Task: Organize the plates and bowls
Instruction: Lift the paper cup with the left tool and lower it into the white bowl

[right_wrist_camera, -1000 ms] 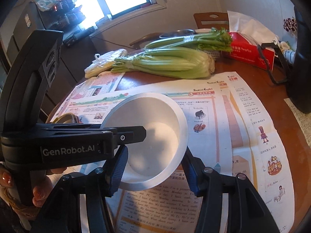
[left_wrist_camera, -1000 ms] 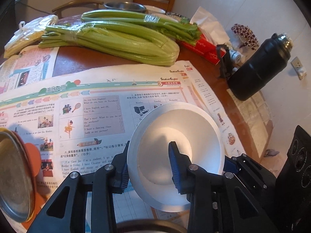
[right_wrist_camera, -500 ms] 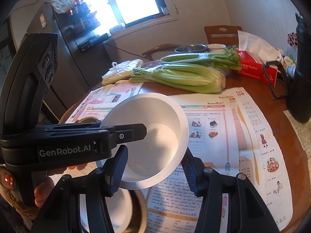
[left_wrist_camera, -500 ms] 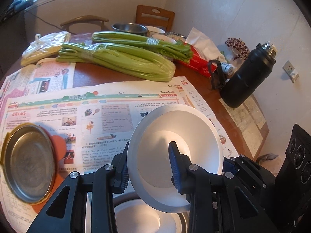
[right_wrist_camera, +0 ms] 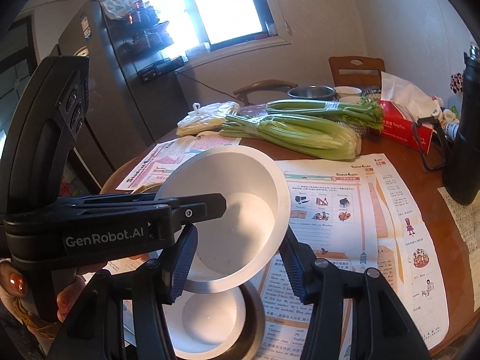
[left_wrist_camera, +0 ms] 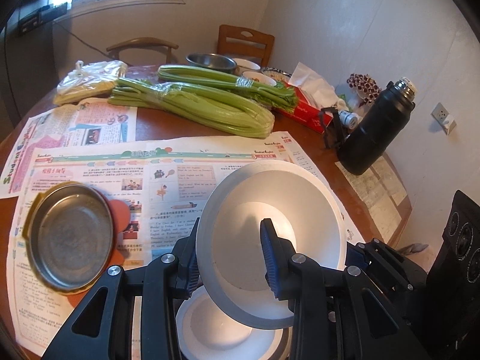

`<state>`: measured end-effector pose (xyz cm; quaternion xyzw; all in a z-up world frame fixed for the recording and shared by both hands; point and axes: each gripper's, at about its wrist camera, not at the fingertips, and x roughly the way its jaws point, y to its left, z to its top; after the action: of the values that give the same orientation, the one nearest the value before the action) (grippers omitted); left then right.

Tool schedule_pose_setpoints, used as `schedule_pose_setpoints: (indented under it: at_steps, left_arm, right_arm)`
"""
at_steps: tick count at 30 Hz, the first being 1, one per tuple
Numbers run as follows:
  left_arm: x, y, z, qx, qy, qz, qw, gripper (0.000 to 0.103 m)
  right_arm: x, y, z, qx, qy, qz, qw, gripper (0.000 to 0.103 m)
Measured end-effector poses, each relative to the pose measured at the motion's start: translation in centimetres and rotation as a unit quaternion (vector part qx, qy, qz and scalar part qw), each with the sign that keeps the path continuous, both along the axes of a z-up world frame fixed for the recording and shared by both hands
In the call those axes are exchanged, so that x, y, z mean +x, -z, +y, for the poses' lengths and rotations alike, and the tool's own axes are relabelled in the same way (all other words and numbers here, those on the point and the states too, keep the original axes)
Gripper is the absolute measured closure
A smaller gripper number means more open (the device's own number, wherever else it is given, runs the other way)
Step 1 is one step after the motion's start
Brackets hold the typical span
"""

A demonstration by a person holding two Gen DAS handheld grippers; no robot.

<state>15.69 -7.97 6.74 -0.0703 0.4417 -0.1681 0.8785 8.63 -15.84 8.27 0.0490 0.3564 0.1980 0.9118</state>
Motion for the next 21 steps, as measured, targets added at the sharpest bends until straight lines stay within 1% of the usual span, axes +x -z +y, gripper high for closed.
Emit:
schedule_pose_setpoints:
  at_steps: [10, 15, 21]
  left_arm:
    - [-2.4, -1.0, 0.8, -0.002, -0.003, -0.014, 0.9999, 0.067]
    - [-3.5, -1.5, 0.7, 0.005, -0.005, -0.022, 0.9997, 0.066]
    - [-4.6, -1.8, 0.9, 0.0, -0.003, -0.028, 0.9996, 0.066]
  right_arm:
    - [-1.9, -0.9, 0.9, -0.004, -0.007, -0.013, 1.0, 0.048]
    - [-2.9, -1.3, 1.3, -0.014, -0.006, -0.015, 1.0, 0.048]
    - [-4.1, -1.9, 1.3, -0.012, -0.003, -0.022, 1.0, 0.048]
